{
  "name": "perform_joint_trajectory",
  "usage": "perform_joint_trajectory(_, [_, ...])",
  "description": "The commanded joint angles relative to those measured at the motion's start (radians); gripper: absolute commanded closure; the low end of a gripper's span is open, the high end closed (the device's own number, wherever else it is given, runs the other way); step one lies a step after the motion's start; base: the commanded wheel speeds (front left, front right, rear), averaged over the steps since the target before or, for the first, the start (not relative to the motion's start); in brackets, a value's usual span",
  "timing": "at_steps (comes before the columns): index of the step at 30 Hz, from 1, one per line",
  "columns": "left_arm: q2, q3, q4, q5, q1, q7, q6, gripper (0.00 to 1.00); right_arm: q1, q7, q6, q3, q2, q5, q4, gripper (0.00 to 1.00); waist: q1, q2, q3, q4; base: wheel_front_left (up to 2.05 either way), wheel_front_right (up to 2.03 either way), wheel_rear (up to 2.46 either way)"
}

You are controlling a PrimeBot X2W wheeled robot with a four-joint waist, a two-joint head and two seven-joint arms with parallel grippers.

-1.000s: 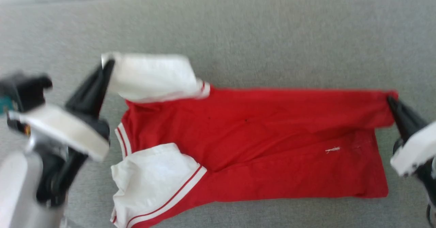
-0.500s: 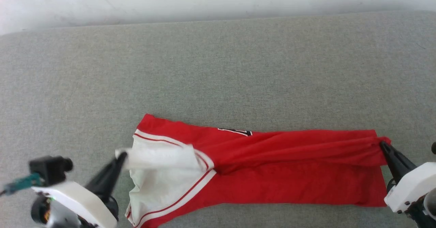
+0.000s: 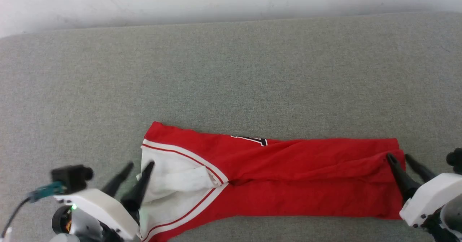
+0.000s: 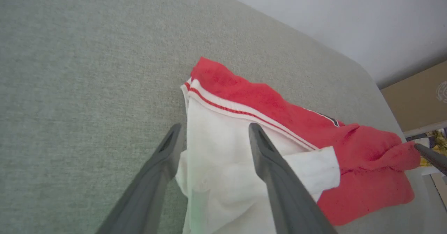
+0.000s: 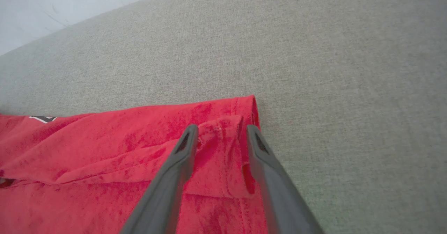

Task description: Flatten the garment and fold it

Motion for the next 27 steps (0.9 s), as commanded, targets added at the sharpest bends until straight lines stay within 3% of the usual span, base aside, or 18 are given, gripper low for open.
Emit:
perform_joint_trajectory(1, [-0.012, 0.013, -0.007, -0.011, -0.013, -0.018, -0.005, 0.0, -0.012, -0.005, -0.001, -0.005, 0.0, 0.003, -0.008, 0.0, 0.0, -0.0001, 0.001, 0.0, 0.0, 0.0, 0.0])
perform_joint_trajectory(5, [-0.046, 0.108, -0.038, 0.005, -0.016, -0.179, 0.021, 0.0, 0.006, 0.002, -0.001, -0.042, 0.005, 0.004, -0.06, 0.0, 0.0, -0.0001, 0.005, -0.003, 0.0, 0.0, 0.0])
perform_joint_trajectory(11, [-0.063, 0.171, -0.066, 0.193, -0.002, -0.402, 0.106, 0.0, 0.027, 0.026, -0.001, -0.093, 0.048, -0.03, -0.071, 0.0, 0.0, -0.0001, 0.017, -0.002, 0.0, 0.0, 0.0])
perform_joint_trajectory(17, [-0.092, 0.16, -0.083, 0.36, 0.021, -0.432, 0.157, 0.0, 0.029, 0.071, -0.001, -0.112, 0.095, -0.04, -0.004, 0.0, 0.0, -0.0001, 0.026, 0.021, 0.0, 0.0, 0.0])
perform_joint_trajectory(25, [-0.125, 0.153, -0.082, 0.401, 0.045, -0.435, 0.158, 0.0, 0.011, 0.123, -0.001, -0.148, 0.121, -0.074, 0.105, 0.0, 0.0, -0.0001, 0.027, 0.05, 0.0, 0.0, 0.0])
perform_joint_trajectory(26, [-0.125, 0.154, -0.083, 0.402, 0.045, -0.435, 0.157, 0.0, 0.011, 0.142, -0.001, -0.145, 0.123, -0.075, 0.111, 0.22, 0.0, -0.0001, 0.028, 0.051, 0.0, 0.0, 0.0])
perform_joint_trajectory(27, [-0.125, 0.155, -0.085, 0.402, 0.045, -0.435, 0.157, 0.0, 0.008, 0.15, -0.001, -0.145, 0.124, -0.074, 0.109, 1.0, 0.0, -0.0001, 0.03, 0.051, 0.0, 0.0, 0.0])
